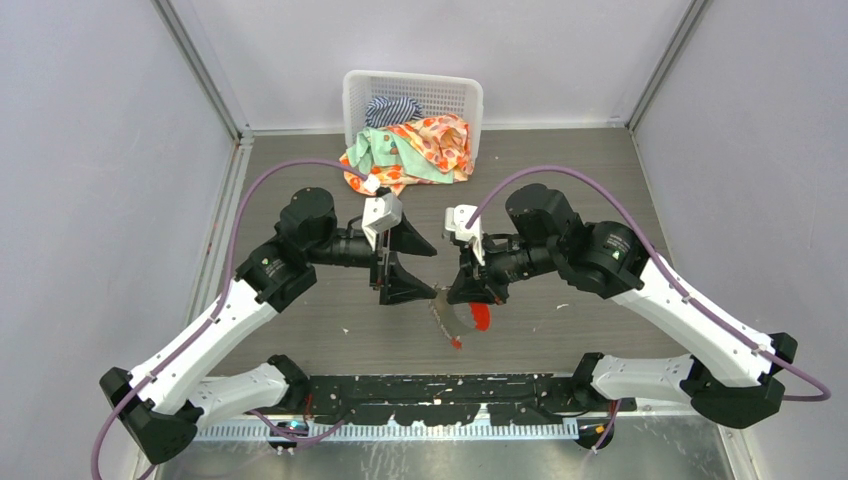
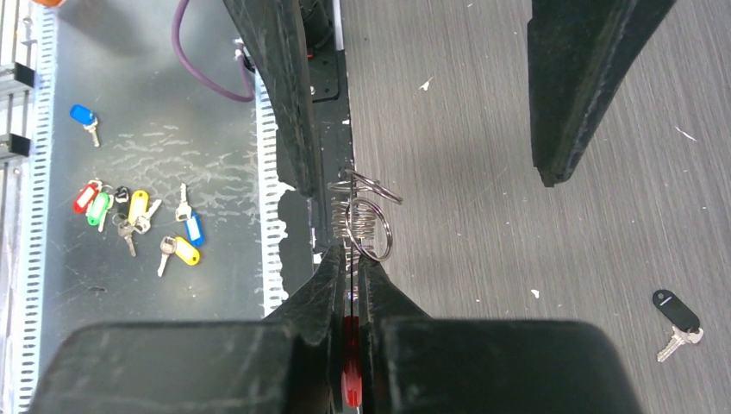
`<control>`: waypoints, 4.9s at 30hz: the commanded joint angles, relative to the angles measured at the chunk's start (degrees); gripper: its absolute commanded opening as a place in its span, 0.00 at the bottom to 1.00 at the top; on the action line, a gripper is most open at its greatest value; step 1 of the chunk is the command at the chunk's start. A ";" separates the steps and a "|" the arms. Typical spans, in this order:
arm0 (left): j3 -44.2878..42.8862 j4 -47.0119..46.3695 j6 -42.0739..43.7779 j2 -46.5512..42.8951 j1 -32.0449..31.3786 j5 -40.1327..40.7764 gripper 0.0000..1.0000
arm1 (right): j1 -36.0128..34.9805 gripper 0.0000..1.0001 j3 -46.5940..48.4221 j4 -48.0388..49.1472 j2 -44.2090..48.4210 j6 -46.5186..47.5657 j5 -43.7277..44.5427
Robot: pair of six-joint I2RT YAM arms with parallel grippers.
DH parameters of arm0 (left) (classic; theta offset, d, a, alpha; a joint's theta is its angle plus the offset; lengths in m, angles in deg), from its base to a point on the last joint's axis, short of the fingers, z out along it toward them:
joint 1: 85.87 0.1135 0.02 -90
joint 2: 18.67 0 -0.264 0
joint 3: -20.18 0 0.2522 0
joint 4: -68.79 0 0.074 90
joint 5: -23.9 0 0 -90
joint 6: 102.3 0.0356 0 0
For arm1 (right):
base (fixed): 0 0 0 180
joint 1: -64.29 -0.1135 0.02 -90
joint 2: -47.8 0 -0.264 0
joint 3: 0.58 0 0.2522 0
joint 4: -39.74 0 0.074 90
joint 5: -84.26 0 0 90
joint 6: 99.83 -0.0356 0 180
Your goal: Put the keys on the keyring
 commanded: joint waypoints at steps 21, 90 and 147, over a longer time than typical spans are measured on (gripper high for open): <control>0.18 6.37 7.81 -4.71 -1.28 10.63 0.74 | -2.22 0.01 2.45 1.13 1.60 0.60 4.46; 1.62 0.22 -1.90 -4.79 -2.25 -3.55 0.00 | -3.55 0.36 -7.23 18.96 7.08 -8.11 7.54; -1.50 20.92 26.52 -8.51 -2.16 -0.63 0.58 | -4.97 0.01 8.22 3.86 -4.61 -5.02 3.58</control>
